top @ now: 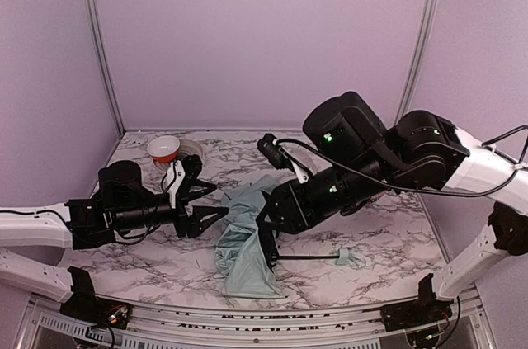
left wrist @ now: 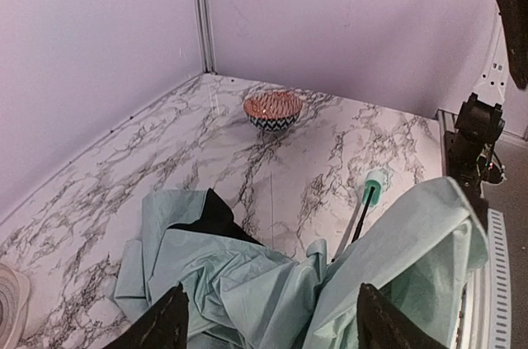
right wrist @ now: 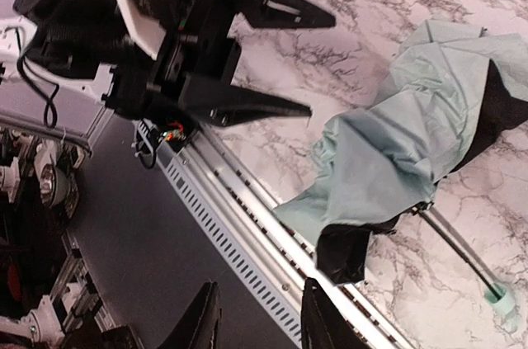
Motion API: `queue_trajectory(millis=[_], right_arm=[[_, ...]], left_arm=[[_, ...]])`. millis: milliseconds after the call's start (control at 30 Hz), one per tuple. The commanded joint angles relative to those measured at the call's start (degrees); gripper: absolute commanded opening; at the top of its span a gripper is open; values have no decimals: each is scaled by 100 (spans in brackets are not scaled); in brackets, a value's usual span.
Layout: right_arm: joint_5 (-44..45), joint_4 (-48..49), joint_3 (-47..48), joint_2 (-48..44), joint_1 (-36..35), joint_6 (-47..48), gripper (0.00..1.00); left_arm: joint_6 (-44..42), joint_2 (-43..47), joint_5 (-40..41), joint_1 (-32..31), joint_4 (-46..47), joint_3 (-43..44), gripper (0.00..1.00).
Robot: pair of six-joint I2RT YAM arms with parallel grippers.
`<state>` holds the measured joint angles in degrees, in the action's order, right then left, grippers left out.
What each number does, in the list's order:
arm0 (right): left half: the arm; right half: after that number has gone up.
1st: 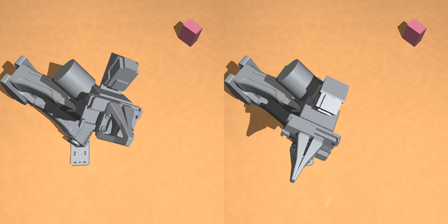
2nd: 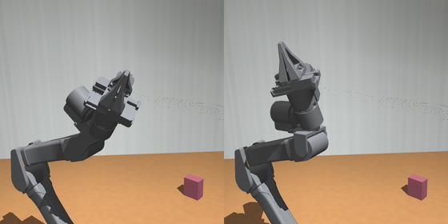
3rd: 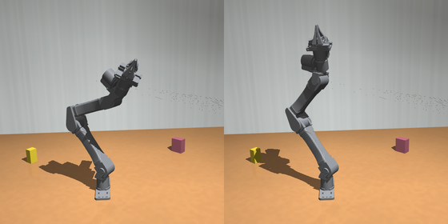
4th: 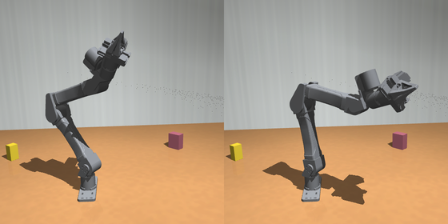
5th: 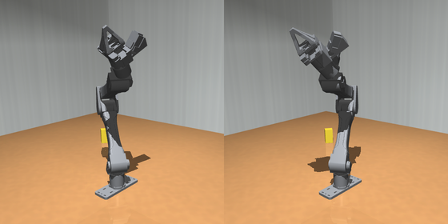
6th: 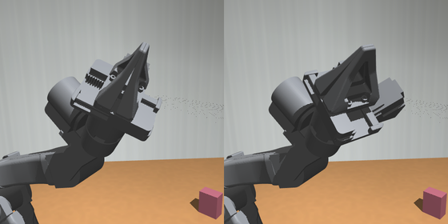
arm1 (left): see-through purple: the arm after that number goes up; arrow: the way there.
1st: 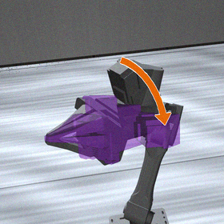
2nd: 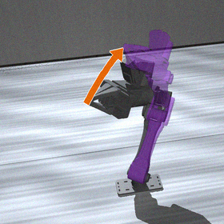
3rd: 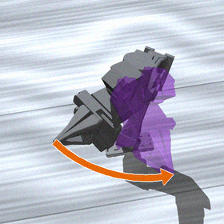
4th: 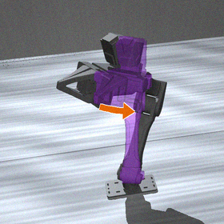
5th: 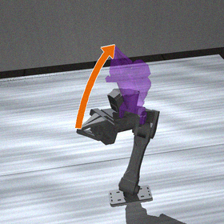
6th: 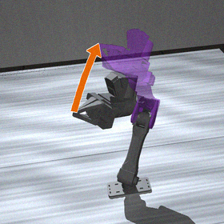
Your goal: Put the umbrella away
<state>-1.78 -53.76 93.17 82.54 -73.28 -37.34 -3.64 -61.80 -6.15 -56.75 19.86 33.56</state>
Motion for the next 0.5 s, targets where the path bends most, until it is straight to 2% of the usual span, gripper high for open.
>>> queue_trajectory(millis=[0, 133, 233, 333, 467], right_arm=[[374, -529, 173, 282, -813, -963, 31], [500, -552, 180, 602, -1101, -1310, 31], [821, -346, 36, 662, -1116, -1424, 31], [1213, -443, -4, 752, -1073, -1415, 32], [1328, -330, -114, 916, -989, -1292, 33]], left_arm=[[-69, 359, -296, -49, -371, -169, 65], [-58, 234, -381, -155, -509, -15, 47], [4, 229, -669, -323, -555, 53, 39], [124, 279, -934, -611, -562, 8, 39], [18, 185, -1008, -923, -570, -47, 46]])
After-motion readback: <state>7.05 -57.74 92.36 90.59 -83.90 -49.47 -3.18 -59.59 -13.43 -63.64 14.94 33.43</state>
